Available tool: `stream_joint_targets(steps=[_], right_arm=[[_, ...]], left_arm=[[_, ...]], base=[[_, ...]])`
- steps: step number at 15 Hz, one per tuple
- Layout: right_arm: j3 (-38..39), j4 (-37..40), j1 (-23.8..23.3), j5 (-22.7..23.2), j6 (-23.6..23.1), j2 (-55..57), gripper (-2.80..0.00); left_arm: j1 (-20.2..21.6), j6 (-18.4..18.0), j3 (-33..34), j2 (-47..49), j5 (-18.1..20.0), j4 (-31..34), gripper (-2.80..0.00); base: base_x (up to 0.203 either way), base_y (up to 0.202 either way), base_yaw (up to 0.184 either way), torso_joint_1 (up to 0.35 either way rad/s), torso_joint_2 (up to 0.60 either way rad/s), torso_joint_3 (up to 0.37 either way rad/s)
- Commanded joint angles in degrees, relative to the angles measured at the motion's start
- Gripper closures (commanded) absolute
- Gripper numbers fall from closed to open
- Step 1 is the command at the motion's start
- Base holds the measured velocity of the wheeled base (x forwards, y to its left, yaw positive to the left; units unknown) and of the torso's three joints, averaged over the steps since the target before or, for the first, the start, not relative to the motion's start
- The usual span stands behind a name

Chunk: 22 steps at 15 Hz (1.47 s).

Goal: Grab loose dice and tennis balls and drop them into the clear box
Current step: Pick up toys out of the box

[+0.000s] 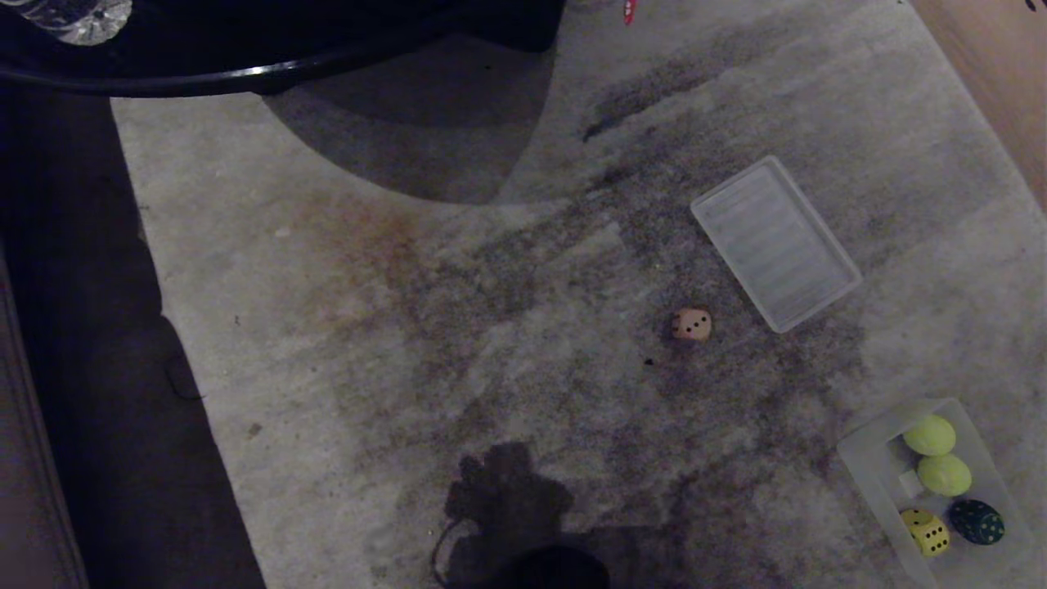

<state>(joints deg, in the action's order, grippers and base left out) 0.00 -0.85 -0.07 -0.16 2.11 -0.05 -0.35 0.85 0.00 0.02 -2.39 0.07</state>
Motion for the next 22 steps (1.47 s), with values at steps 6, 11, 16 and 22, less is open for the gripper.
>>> stream_joint_targets(steps=[6, 11, 16, 22], right_arm=[[0.26, -0.03, 0.00, -0.02, -0.02, 0.05, 0.00], [0.26, 0.06, 0.01, 0.07, -0.53, 0.05, 0.00], [-0.54, -0.18, 0.06, -0.11, -0.86, 0.05, 0.00], [-19.28, 9.79, 0.08, 0.60, 0.48, 17.51, 0.00]], left_arm=[[0.00, -0.23, 0.09, -0.02, 0.10, -0.07, 0.00], [0.00, -0.06, 0.09, -0.02, 0.02, -0.07, 0.00], [0.00, 0.03, 0.09, -0.02, -0.07, -0.07, 0.00], [0.00, 0.03, 0.09, -0.02, -0.07, -0.07, 0.00]], base=[[0.000, 0.066, 0.003, -0.001, 0.00, 0.001], [0.000, 0.000, 0.000, 0.000, 0.00, 0.000], [0.000, 0.000, 0.000, 0.000, 0.00, 0.000], [0.000, 0.000, 0.000, 0.000, 0.00, 0.000]])
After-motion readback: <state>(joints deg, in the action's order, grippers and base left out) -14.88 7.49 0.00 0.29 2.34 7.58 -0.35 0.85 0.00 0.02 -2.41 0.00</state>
